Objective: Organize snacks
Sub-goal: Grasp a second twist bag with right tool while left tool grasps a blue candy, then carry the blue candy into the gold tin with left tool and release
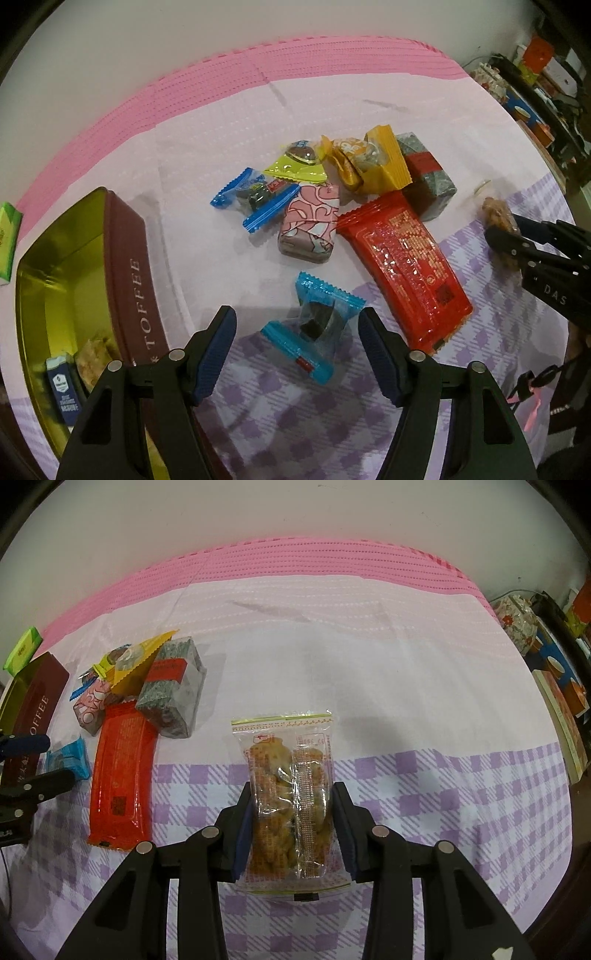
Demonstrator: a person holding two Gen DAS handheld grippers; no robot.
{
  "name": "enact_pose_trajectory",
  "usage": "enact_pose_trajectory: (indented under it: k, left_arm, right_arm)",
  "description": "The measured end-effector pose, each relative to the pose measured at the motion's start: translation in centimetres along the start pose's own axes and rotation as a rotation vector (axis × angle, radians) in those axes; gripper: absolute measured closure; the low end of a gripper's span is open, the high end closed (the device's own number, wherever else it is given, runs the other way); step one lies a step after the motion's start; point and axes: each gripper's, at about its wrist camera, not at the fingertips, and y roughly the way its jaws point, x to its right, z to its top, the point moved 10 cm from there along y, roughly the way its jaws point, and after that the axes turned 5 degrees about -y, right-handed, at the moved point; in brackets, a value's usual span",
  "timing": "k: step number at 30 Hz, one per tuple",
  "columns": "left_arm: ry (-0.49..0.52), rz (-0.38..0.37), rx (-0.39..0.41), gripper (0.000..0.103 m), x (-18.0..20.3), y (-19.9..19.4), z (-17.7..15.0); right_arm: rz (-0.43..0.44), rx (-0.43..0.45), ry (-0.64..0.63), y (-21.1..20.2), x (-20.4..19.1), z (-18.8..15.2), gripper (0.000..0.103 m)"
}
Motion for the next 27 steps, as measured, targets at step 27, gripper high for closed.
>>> enact_pose_trajectory:
  k: [27]
  left_arm:
    - [-0.062, -0.037, 0.033, 0.066, -1.2, -2.0, -0.4]
  right_arm:
    - [0.001, 0.002, 0.001, 0.1, 0.0, 0.0, 0.065]
